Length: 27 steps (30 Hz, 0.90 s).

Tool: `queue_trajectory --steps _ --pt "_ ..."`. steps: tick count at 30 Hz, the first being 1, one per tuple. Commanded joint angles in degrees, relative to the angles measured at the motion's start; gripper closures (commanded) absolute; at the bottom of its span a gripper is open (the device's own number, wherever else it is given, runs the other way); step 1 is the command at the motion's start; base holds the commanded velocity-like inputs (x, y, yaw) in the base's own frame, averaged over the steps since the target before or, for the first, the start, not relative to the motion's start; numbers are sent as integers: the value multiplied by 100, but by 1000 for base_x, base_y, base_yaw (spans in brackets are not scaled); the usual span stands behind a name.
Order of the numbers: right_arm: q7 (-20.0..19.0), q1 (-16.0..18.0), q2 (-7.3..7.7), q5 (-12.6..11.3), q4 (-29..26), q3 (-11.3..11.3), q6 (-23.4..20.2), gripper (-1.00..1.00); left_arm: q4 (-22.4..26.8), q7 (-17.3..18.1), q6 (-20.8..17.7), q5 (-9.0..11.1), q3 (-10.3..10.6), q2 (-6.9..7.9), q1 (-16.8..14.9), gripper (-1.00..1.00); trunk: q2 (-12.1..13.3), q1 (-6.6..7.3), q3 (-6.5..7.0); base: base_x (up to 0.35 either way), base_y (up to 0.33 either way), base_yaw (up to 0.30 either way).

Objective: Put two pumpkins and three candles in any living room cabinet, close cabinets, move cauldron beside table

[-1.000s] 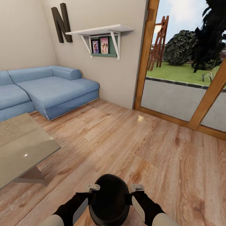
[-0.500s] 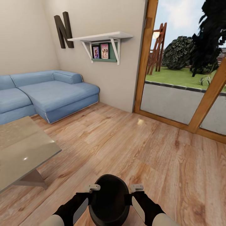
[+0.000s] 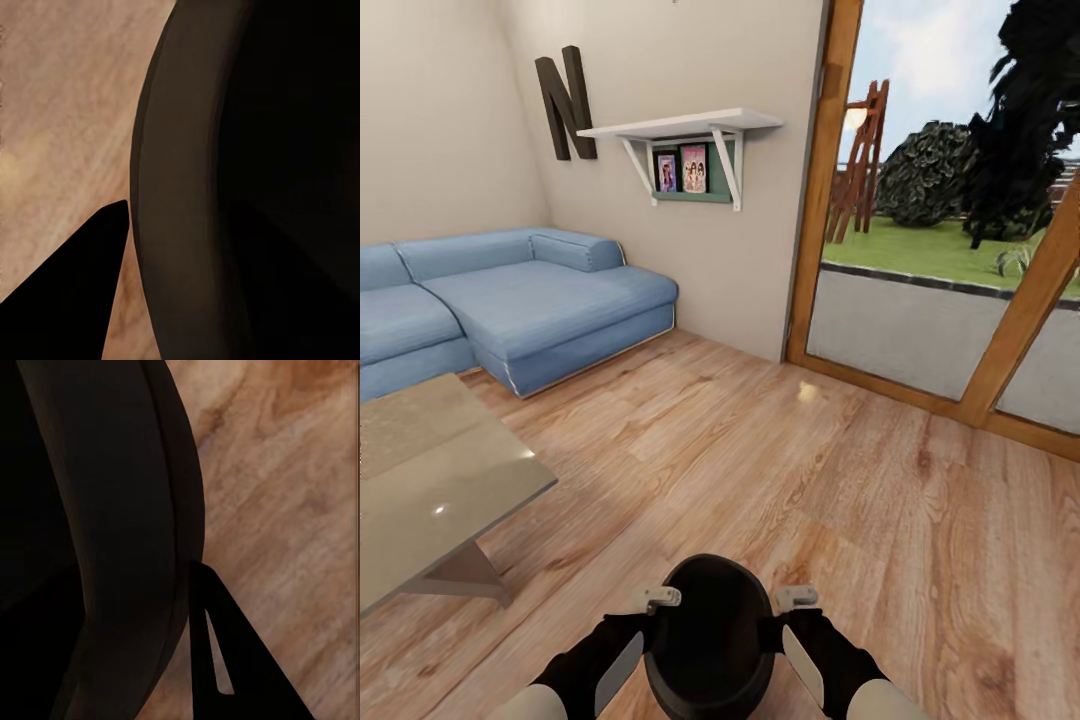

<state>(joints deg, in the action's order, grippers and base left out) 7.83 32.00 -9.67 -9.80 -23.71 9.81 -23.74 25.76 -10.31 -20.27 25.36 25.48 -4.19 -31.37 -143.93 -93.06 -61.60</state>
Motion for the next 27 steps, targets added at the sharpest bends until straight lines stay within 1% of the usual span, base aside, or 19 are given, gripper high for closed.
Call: queue_trajectory --steps 1,3,6,9,27 --pt "38 8 9 -189 -34 66 -10 100 5 -67 -16 74 88 68 -1 100 -1 4 18 0 0 0" --pt "39 8 9 -189 -40 66 -9 100 2 -67 -14 74 88 68 -1 100 2 9 62 0 0 0" --pt "38 8 9 -189 -47 65 -8 100 2 -67 -8 74 88 68 -1 100 2 9 65 0 0 25" --pt "41 8 9 -189 -47 65 -8 100 6 -67 -6 74 88 68 -1 100 2 9 73 0 0 146" --pt "34 8 2 -189 -46 72 -8 100 25 -67 -5 74 88 68 -1 100 2 9 77 0 0 280"
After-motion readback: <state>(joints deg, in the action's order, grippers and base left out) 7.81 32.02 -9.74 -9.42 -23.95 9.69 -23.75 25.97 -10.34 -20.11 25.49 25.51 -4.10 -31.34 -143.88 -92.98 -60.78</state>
